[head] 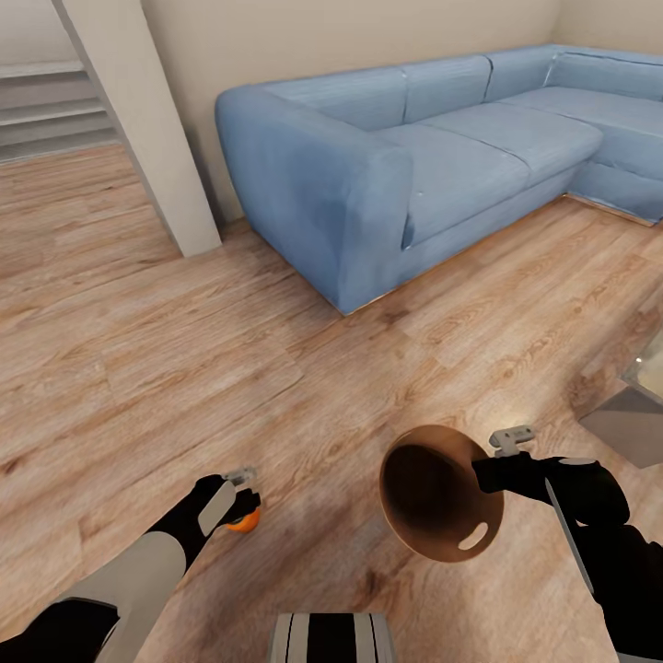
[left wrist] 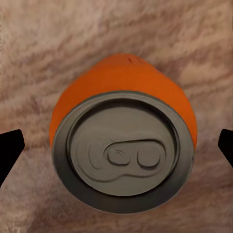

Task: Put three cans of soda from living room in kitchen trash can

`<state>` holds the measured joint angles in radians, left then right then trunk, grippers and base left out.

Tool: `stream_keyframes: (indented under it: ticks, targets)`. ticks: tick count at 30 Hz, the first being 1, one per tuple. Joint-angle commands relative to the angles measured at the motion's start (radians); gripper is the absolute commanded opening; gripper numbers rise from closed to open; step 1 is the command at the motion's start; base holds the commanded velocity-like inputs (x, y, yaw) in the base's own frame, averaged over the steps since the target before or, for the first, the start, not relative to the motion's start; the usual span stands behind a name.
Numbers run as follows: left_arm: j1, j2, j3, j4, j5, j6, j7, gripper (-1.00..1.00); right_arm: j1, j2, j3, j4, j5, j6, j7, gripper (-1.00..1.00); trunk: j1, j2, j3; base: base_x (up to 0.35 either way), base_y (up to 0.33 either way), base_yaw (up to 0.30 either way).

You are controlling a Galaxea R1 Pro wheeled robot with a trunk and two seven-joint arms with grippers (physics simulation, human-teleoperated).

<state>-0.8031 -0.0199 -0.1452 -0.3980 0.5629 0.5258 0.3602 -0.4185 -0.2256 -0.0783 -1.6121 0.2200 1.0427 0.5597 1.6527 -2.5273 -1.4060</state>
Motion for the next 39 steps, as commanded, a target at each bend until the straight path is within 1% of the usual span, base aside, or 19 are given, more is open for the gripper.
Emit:
stream_keyframes:
  ticks: [1,6,7,18,20,24,29,31,33,35,36,39]
  targets:
    - [0.001,0.0,0.0,0.002,0.0,-0.011,0.0,1.0,0.0,0.0,0.0,0.0,-0.02,0.004,0.006,-1.0,0.0,0.0,0.0,0.0,0.0,0.0]
    - [0.001,0.001,0.001,0.009,-0.002,-0.026,0.0,1.0,0.0,0.0,0.0,0.0,-0.02,0.004,0.006,-1.0,0.0,0.0,0.0,0.0,0.0,0.0]
    - [0.001,0.002,0.001,0.011,-0.002,-0.028,0.0,-1.0,0.0,0.0,0.0,-0.001,-0.02,0.004,0.006,-1.0,0.0,0.0,0.0,0.0,0.0,0.0]
    - [0.012,0.002,0.002,0.013,0.0,-0.031,-0.001,-1.0,0.0,0.0,-0.001,0.0,-0.02,0.004,0.006,-1.0,0.0,0.0,0.0,0.0,0.0,0.0]
    - [0.014,0.001,0.002,0.013,0.0,-0.034,0.0,-1.0,0.0,0.0,-0.001,0.0,-0.021,0.004,0.006,-1.0,-0.001,0.0,0.008,0.0,0.0,0.0]
    - [0.03,0.001,0.004,0.01,0.008,-0.074,-0.002,-1.0,0.001,0.0,-0.002,0.0,-0.02,0.004,0.006,-1.0,-0.003,0.001,0.023,0.0,0.0,0.0]
    - [0.054,-0.002,0.005,-0.015,0.012,-0.087,-0.005,-1.0,0.004,0.001,-0.002,0.0,-0.019,0.004,0.006,-1.0,-0.005,0.003,0.043,0.0,0.0,0.0]
    - [0.071,-0.002,0.005,-0.041,0.012,-0.086,-0.004,-1.0,0.004,0.001,-0.002,0.0,-0.019,0.004,0.006,-1.0,-0.006,0.003,0.05,0.0,0.0,0.0]
    - [0.094,-0.001,0.006,-0.089,0.012,-0.081,-0.003,-1.0,0.005,0.002,-0.002,0.0,-0.019,0.004,0.006,-1.0,-0.007,0.003,0.058,0.0,0.0,0.0]
    - [0.131,-0.001,0.007,-0.161,0.013,-0.073,0.001,-1.0,0.007,0.002,-0.002,0.0,-0.019,0.004,0.006,-1.0,-0.008,0.004,0.066,0.0,0.0,0.0]
    - [0.139,-0.001,0.007,-0.176,0.013,-0.072,0.002,-1.0,0.007,0.002,-0.003,0.0,-0.019,0.004,0.006,-1.0,-0.008,0.004,0.07,0.0,0.0,0.0]
    - [0.199,-0.002,0.006,-0.296,0.013,-0.054,0.007,-1.0,0.008,0.001,-0.004,0.0,-0.019,0.004,0.006,-1.0,-0.01,0.005,0.081,0.0,0.0,0.0]
